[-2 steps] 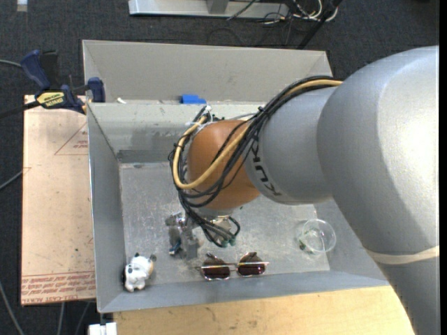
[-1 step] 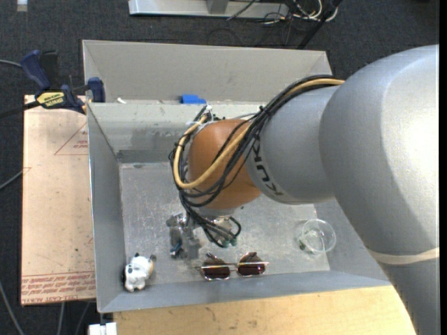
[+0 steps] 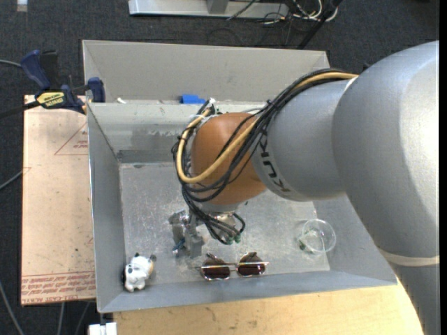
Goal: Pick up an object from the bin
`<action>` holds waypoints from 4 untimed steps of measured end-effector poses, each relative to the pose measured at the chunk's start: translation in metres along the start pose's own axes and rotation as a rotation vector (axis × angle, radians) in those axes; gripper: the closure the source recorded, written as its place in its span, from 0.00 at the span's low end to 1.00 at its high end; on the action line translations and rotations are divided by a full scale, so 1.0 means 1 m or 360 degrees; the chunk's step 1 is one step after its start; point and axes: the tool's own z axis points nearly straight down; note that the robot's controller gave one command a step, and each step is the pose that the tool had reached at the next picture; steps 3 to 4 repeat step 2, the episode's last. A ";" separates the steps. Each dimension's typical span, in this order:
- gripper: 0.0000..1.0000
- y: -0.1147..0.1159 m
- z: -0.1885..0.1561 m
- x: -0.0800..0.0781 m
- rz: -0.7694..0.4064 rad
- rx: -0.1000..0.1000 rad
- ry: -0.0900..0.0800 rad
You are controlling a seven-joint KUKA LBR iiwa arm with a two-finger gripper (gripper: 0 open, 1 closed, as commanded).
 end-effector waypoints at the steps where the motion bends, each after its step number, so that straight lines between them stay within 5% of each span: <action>1: 1.00 0.000 -0.023 -0.002 0.0000 0.0001 -0.0013; 4: 1.00 0.000 -0.036 -0.003 0.0000 0.0001 -0.0022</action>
Offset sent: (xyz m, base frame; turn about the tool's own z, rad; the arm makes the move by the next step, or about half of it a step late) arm 0.0002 0.0000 0.0353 0.0000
